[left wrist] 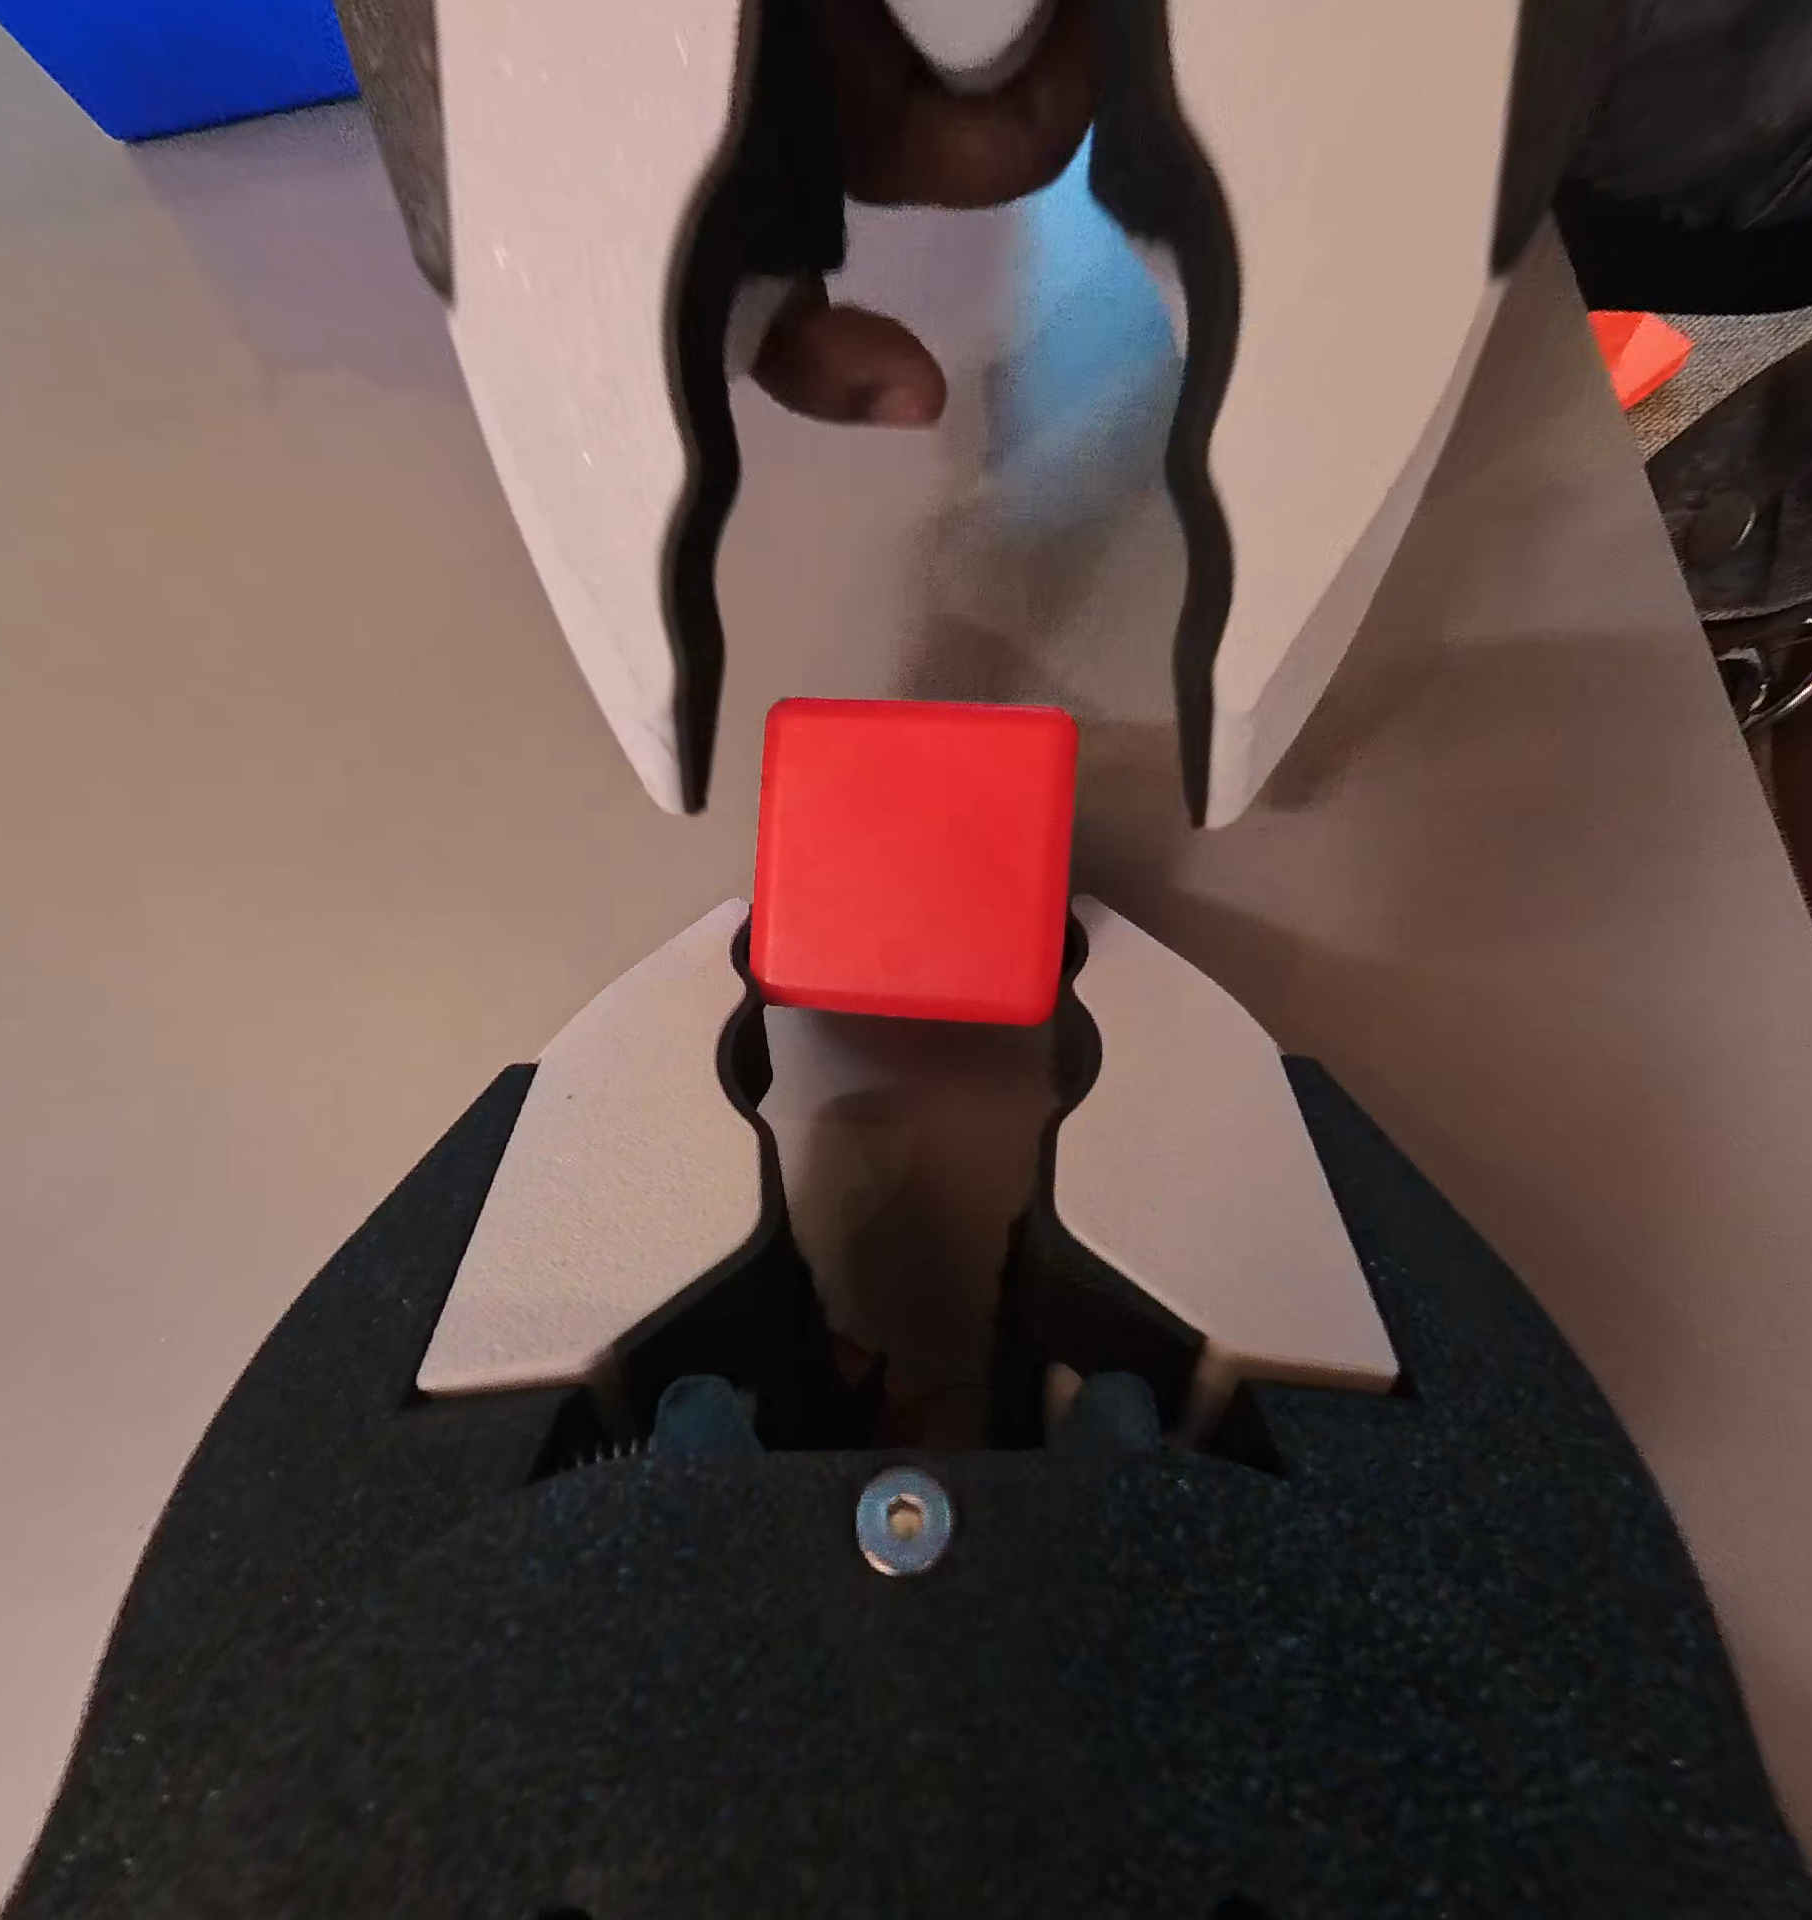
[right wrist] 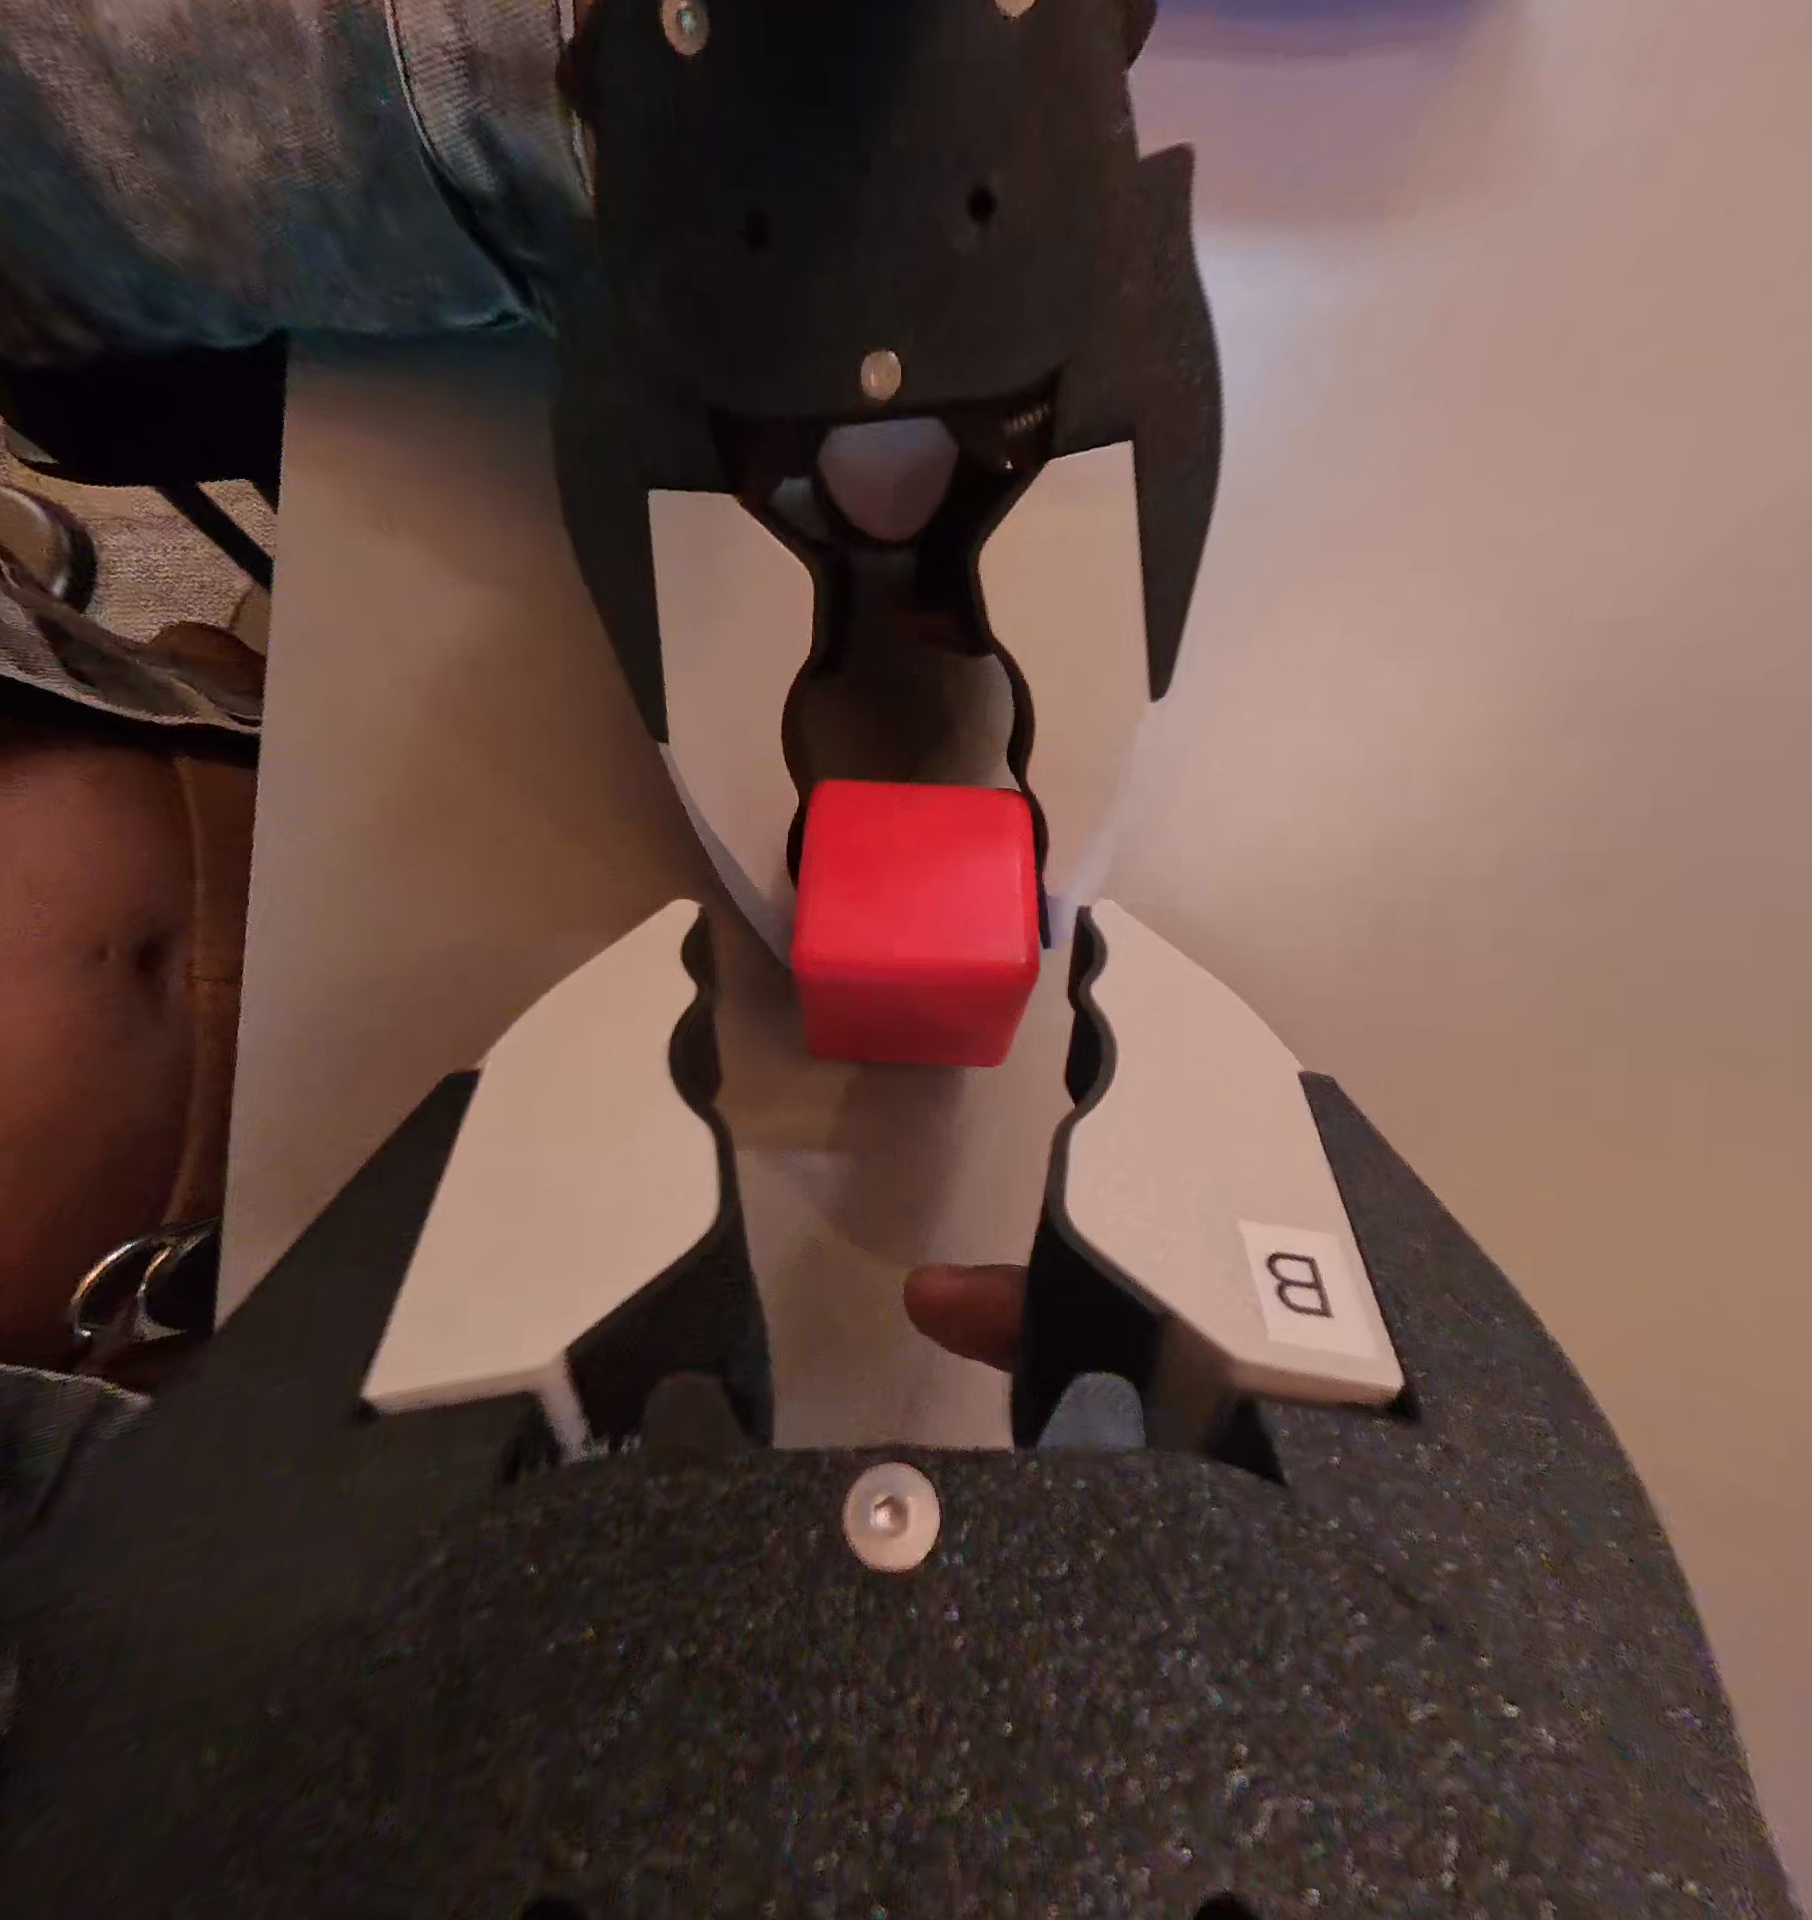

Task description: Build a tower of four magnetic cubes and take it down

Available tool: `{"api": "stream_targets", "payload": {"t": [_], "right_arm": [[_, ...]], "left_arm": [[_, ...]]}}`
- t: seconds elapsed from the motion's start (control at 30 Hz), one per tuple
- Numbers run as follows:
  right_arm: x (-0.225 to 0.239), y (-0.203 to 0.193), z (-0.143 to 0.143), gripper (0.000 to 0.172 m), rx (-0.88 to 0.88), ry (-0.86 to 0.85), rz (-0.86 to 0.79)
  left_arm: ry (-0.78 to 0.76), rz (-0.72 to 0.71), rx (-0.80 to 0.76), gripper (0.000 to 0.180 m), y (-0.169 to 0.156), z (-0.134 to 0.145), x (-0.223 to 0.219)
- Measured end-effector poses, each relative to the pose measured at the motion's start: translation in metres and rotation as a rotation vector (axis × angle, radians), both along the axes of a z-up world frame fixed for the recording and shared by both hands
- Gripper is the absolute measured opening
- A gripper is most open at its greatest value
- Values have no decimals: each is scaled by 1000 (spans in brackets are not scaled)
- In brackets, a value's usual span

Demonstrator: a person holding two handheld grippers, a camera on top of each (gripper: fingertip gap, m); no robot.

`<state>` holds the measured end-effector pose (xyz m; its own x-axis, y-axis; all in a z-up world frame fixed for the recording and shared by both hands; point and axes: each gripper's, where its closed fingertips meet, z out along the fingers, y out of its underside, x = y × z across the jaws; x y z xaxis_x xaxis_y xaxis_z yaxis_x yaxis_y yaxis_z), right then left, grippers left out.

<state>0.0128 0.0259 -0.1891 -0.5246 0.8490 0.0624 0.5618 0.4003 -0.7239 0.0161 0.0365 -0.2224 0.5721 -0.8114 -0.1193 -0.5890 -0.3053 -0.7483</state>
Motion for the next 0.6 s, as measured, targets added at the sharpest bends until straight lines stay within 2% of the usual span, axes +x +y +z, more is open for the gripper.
{"api": "stream_targets", "payload": {"t": [0.1,0.23,0.3,0.43,0.6], "right_arm": [[-2,1,-5,47,19,3,0],[-3,6,-1,47,25,26,-13],[-3,13,10,47,24,65,-46],[8,39,58,47,27,216,-180],[60,102,131,47,111,415,-492]], "left_arm": [[2,-7,3,52,-1,0,0],[-19,14,22,53,2,5,0],[-82,63,50,76,9,16,-2],[-311,169,191,117,23,62,-10],[-532,382,410,138,36,113,-52]]}}
